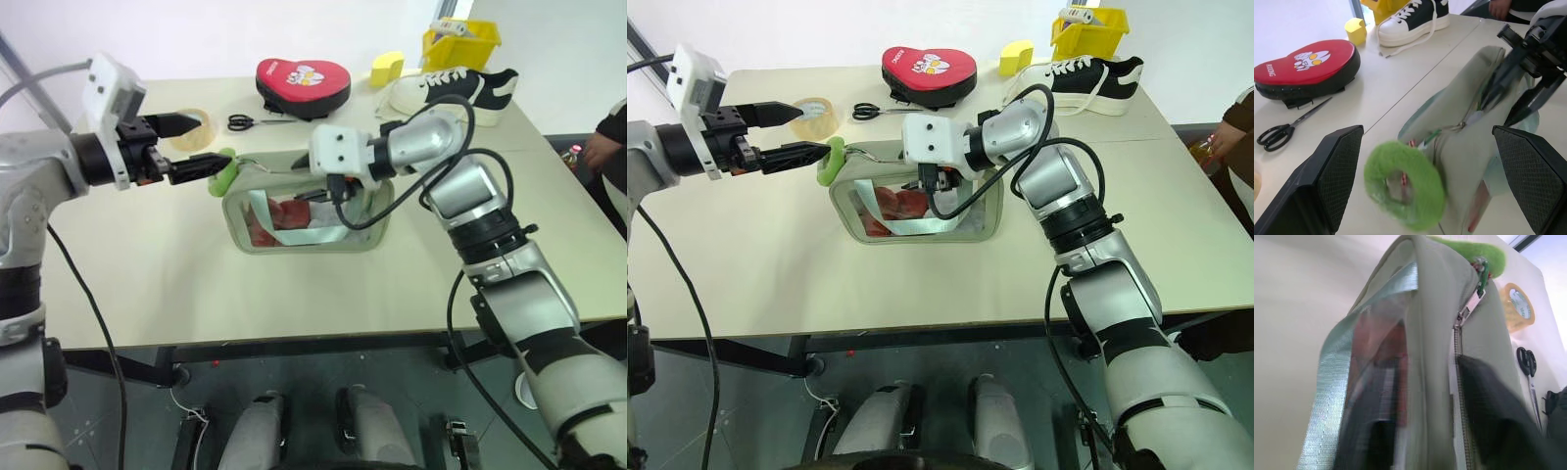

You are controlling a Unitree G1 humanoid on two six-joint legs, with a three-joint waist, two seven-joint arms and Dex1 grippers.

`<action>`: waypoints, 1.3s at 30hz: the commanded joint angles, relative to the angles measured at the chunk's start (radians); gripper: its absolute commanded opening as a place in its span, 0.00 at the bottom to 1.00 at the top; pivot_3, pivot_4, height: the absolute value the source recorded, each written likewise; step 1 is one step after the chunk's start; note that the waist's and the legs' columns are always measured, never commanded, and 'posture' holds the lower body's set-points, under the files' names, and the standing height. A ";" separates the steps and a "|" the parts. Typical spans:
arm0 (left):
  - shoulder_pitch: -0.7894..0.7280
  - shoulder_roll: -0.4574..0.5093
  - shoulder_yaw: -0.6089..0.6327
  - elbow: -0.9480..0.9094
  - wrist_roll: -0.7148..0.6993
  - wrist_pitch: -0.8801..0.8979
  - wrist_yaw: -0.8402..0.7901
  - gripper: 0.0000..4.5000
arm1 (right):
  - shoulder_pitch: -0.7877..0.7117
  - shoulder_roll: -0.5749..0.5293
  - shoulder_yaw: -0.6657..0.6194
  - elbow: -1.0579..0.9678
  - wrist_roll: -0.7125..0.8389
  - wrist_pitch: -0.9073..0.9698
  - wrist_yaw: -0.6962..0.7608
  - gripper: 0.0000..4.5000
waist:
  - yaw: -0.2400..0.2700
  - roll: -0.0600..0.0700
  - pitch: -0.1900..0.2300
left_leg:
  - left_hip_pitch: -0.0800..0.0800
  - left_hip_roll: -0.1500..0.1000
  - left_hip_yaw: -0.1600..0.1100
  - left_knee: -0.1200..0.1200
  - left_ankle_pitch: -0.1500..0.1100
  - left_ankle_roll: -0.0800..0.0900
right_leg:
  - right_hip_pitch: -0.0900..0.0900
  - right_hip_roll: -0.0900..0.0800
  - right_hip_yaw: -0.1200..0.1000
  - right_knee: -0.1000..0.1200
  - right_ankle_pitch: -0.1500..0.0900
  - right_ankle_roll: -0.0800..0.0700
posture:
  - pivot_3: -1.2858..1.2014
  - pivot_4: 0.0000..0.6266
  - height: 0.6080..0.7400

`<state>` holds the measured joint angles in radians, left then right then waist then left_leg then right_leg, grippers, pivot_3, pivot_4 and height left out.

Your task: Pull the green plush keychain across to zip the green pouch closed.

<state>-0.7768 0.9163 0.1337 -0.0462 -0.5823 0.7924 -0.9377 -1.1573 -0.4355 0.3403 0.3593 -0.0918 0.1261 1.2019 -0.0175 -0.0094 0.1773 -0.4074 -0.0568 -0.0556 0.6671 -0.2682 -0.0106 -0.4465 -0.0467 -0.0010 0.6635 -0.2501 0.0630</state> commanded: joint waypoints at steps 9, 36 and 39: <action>-0.008 0.062 0.014 0.145 0.076 -0.107 -0.068 1.00 | 0.136 -0.341 -0.168 -0.380 0.124 0.307 0.104 0.99 | 0.005 0.000 0.000 | 0.000 0.000 0.000 0.000 -0.002 0.003 | 0.002 0.000 0.000 -0.002 0.000 0.000 | 0.52 0.24 1.00; -0.221 -0.173 -0.120 0.638 0.342 -0.395 -0.051 1.00 | 0.220 -0.291 -0.117 -0.380 0.121 0.313 -0.013 0.01 | 0.004 0.000 0.000 | 0.000 0.000 0.000 0.001 -0.002 0.004 | 0.001 0.000 -0.001 0.000 0.000 0.000 | 0.52 0.24 1.00; -0.227 -0.196 -0.124 0.645 0.331 -0.376 -0.104 1.00 | 0.214 -0.289 -0.116 -0.374 0.116 0.315 -0.024 0.01 | 0.005 0.000 0.000 | 0.000 0.000 0.000 0.001 -0.002 0.004 | 0.001 0.000 -0.001 0.000 0.000 0.000 | 0.52 0.24 1.00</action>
<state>-0.9823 0.7237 0.0102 0.6160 -0.2473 0.4232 -1.0084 -0.9291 -0.7251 0.2307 0.0060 0.0220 0.4461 1.1867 -0.0124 -0.0099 0.1772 -0.4075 -0.0568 -0.0553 0.6683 -0.2701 -0.0071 -0.4453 -0.0469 -0.0020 0.6633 -0.2500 0.0630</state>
